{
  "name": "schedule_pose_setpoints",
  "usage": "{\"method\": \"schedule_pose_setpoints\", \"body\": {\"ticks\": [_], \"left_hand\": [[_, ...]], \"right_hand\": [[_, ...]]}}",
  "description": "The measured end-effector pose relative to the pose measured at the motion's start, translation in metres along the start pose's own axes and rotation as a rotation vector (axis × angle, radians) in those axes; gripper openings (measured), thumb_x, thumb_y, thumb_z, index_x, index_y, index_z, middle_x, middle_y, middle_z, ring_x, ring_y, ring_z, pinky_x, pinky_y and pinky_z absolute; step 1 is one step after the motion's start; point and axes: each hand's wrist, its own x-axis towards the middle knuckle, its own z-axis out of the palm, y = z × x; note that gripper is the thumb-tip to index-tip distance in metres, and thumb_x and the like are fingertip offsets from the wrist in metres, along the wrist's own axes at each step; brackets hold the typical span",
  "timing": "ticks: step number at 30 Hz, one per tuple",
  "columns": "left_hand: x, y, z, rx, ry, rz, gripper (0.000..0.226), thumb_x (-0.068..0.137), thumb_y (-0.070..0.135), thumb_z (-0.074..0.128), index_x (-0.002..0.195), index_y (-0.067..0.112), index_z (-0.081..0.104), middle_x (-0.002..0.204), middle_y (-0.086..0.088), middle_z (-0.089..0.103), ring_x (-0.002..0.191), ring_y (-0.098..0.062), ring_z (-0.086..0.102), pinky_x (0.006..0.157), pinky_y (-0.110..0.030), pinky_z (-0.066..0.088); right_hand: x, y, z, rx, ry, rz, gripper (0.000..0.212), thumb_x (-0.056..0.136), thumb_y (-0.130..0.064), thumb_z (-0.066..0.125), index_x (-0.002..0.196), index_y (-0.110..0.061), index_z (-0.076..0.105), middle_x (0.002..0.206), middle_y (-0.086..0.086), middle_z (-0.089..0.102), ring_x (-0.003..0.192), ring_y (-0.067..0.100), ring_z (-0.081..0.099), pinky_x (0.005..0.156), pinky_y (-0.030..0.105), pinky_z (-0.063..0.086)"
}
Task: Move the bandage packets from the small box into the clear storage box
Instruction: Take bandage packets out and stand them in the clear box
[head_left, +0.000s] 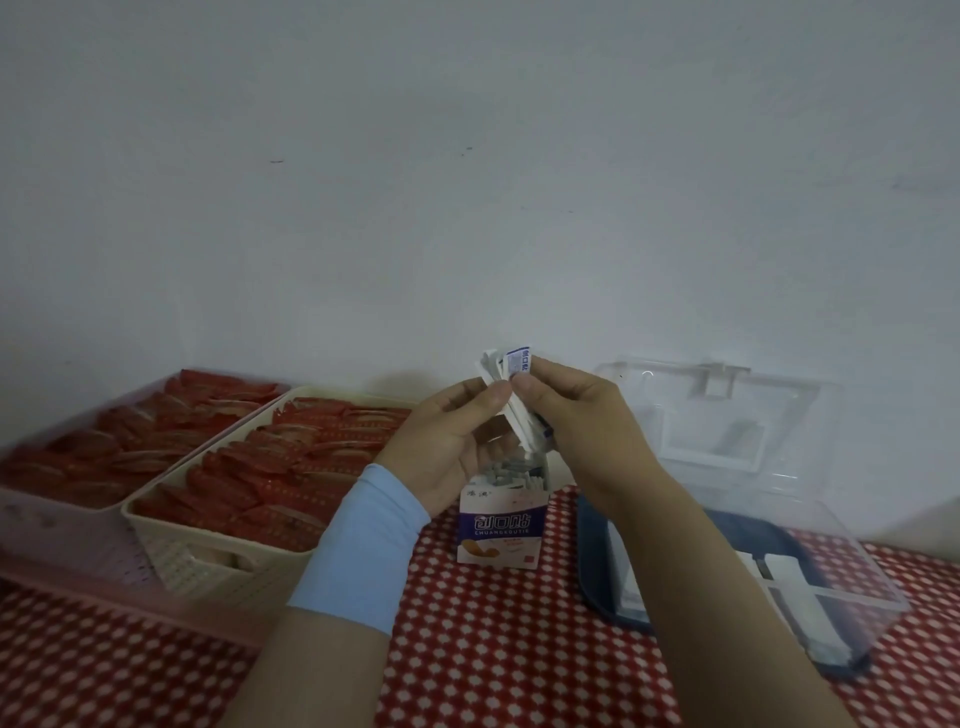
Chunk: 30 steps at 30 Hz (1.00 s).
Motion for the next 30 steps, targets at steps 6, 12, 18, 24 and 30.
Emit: {"method": "schedule_pose_setpoints", "body": {"ticks": [6,12,18,24,30], "left_hand": [[0.002,-0.002,0.000,-0.030,-0.029,0.020,0.031,0.081,0.018,0.069,0.107,0.002,0.071,0.092,-0.011,0.067,0.075,-0.016,0.065,0.068,-0.024,0.058],[0.004,0.000,-0.003,0.157,0.060,0.109,0.019,0.084,0.017,0.070,0.097,0.003,0.072,0.088,-0.014,0.071,0.079,-0.023,0.068,0.073,-0.036,0.059],[0.004,0.003,-0.005,0.068,0.080,0.097,0.028,0.083,0.025,0.069,0.102,0.004,0.069,0.109,-0.017,0.071,0.096,-0.029,0.070,0.080,-0.036,0.058],[0.001,0.003,-0.011,0.047,0.024,-0.025,0.034,0.083,0.032,0.066,0.108,0.010,0.074,0.101,-0.017,0.070,0.098,-0.028,0.070,0.082,-0.043,0.057],[-0.006,0.006,-0.008,-0.005,-0.073,-0.014,0.028,0.082,0.021,0.063,0.101,0.001,0.064,0.079,-0.011,0.067,0.068,-0.019,0.071,0.055,-0.026,0.056]], "right_hand": [[-0.001,-0.001,0.011,-0.063,0.033,0.055,0.045,0.107,-0.022,0.045,0.151,-0.024,0.042,0.127,-0.009,0.066,0.113,0.003,0.062,0.100,0.025,0.051],[0.000,0.003,0.011,0.045,0.038,0.155,0.045,0.102,-0.030,0.055,0.145,-0.029,0.039,0.117,-0.003,0.068,0.105,0.015,0.068,0.091,0.035,0.058],[-0.005,0.001,0.004,-0.219,-0.034,-0.143,0.015,0.093,-0.034,0.067,0.091,-0.019,0.064,0.119,-0.021,0.063,0.116,-0.003,0.058,0.096,0.025,0.048],[-0.008,-0.002,-0.004,-0.643,-0.202,-0.292,0.037,0.064,-0.027,0.093,0.079,-0.025,0.059,0.154,-0.015,0.040,0.146,-0.004,0.024,0.102,0.002,0.027],[-0.004,0.004,0.003,-0.728,-0.129,-0.452,0.041,0.060,-0.037,0.092,0.079,-0.027,0.057,0.164,-0.005,0.027,0.152,-0.001,0.010,0.117,0.021,0.022]]}}
